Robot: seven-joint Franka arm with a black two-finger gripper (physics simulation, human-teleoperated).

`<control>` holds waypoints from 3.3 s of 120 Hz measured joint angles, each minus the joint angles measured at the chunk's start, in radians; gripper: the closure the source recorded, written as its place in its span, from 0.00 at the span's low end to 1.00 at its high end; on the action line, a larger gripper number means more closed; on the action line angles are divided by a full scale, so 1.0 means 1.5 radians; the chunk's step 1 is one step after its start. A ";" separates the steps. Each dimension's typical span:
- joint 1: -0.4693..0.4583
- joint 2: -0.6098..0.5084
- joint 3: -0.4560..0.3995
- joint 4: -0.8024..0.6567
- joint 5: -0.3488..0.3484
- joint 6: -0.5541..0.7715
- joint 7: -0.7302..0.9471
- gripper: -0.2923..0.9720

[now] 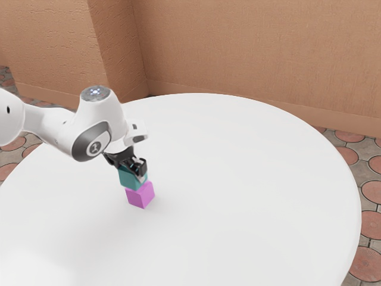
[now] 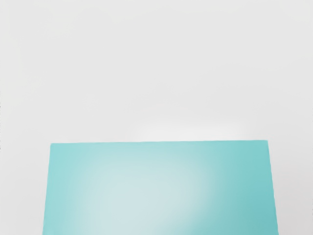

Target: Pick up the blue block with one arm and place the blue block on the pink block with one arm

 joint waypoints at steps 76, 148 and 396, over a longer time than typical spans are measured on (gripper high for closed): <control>-0.007 -0.036 0.002 -0.048 -0.055 0.041 0.029 0.49; -0.008 -0.009 0.000 -0.037 -0.065 0.043 0.093 0.49; 0.014 0.036 -0.002 -0.003 -0.085 0.063 0.130 0.49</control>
